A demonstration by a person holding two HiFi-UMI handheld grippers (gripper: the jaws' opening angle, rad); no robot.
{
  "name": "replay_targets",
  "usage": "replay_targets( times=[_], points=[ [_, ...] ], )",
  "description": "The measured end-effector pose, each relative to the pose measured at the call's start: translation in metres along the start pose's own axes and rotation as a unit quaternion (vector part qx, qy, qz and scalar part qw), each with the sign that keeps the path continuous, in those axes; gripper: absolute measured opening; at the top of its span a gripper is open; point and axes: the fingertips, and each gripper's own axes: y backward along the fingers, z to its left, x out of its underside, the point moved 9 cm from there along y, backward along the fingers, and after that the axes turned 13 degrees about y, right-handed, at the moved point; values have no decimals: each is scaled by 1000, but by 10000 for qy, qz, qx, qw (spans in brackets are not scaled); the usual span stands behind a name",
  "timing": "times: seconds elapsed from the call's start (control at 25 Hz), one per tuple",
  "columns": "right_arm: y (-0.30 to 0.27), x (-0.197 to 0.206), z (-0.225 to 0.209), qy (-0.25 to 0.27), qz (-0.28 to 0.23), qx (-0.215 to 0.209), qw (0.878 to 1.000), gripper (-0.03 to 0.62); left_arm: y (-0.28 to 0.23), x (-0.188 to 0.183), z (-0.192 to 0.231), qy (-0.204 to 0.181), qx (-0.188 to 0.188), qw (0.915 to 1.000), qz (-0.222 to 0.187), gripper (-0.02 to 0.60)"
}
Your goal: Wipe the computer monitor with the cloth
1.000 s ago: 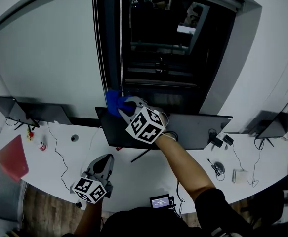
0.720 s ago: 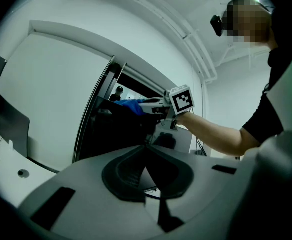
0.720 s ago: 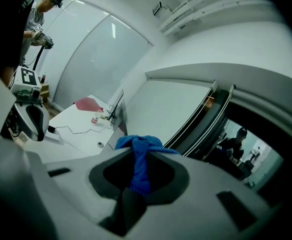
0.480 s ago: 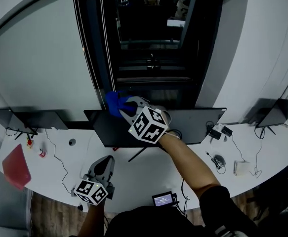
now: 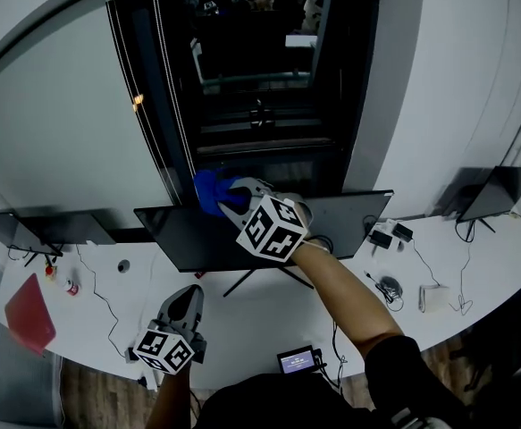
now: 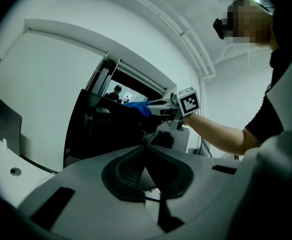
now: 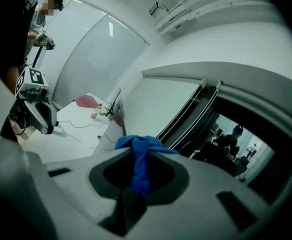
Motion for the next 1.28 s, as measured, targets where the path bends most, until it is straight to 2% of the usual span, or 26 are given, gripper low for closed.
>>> replay_targets(
  times=[1.28],
  points=[
    [97,89,-17,-60,271,233,9993,61,-63,48,-69,67,349,9992,178,-6]
  ],
)
